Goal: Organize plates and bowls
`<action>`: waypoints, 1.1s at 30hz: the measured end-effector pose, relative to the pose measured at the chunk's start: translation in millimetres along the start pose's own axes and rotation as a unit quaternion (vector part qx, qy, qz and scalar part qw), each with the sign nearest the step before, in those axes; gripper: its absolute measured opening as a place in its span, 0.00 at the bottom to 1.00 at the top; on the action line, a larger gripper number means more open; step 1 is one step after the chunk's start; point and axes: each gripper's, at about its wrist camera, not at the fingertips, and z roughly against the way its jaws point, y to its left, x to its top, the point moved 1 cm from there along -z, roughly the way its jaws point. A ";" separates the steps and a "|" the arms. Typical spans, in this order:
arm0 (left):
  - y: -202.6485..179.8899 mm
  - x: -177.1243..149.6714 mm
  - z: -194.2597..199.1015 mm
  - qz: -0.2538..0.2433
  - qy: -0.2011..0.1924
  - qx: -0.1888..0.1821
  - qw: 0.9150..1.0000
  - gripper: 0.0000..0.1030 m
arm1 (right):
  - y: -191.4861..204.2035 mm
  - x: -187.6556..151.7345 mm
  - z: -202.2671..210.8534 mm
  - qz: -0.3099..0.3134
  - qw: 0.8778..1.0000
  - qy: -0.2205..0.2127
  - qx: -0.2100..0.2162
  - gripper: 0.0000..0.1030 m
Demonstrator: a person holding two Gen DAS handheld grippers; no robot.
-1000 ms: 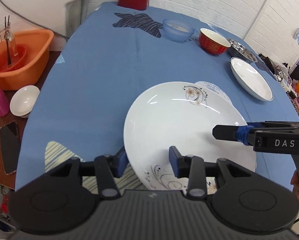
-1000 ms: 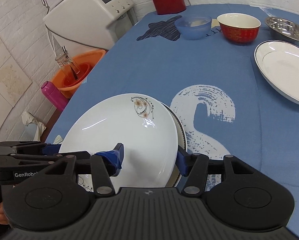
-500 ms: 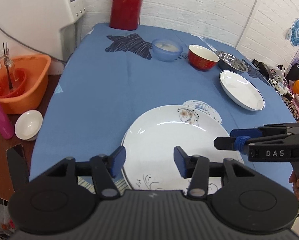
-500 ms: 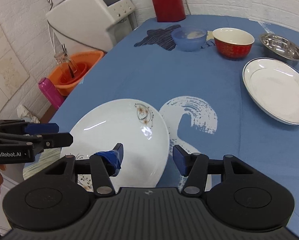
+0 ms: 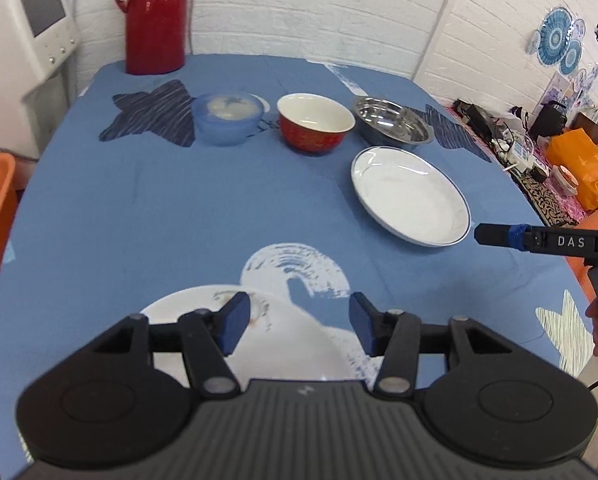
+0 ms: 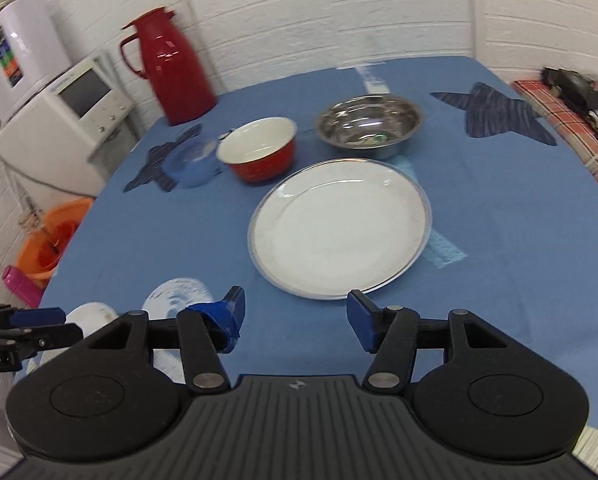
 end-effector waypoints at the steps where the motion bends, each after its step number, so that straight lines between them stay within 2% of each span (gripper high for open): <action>1: -6.2 9.0 -10.9 0.000 0.007 -0.006 1.000 0.50 | -9.6 5.5 -4.0 -0.006 1.000 -0.001 -0.008 0.41; 4: -22.6 34.4 -46.3 0.008 0.024 -0.019 0.999 0.50 | -34.0 22.4 -27.4 -0.017 0.999 0.017 -0.035 0.42; 8: -38.7 62.6 -99.6 0.017 0.056 -0.027 0.998 0.50 | -47.0 36.6 -67.7 -0.009 0.997 0.050 -0.058 0.43; 14: -49.8 81.3 -162.3 0.029 0.091 -0.006 0.995 0.50 | -59.7 51.9 -108.0 -0.013 0.995 0.071 -0.066 0.43; 16: -51.8 84.0 -171.2 0.026 0.090 -0.009 0.996 0.50 | -61.9 50.1 -113.4 -0.008 0.995 0.080 -0.061 0.44; 24: -60.9 86.9 -184.2 0.006 0.084 0.001 0.996 0.47 | -58.6 48.9 -116.2 0.018 0.996 0.066 -0.063 0.47; 27: -61.7 85.0 -182.9 0.001 0.081 0.009 0.997 0.40 | -51.8 49.8 -119.9 0.034 0.993 0.078 -0.077 0.49; 28: -62.9 84.5 -182.0 -0.005 0.078 0.017 0.997 0.33 | -50.2 50.2 -119.8 0.030 0.993 0.084 -0.073 0.45; 29: -63.0 84.3 -181.3 -0.003 0.080 0.008 0.997 0.23 | -46.9 48.9 -119.3 0.037 0.993 0.084 -0.069 0.44; 30: -61.6 84.3 -180.8 0.007 0.083 0.006 0.996 0.22 | -45.6 46.7 -118.5 0.045 0.994 0.079 -0.068 0.42; 32: -59.2 84.9 -180.7 0.018 0.083 0.004 0.996 0.18 | -50.7 43.5 -114.5 0.042 0.995 0.066 -0.061 0.33; 33: -57.9 84.4 -179.9 0.023 0.081 0.001 0.996 0.17 | -54.8 42.8 -112.1 0.036 0.996 0.062 -0.058 0.25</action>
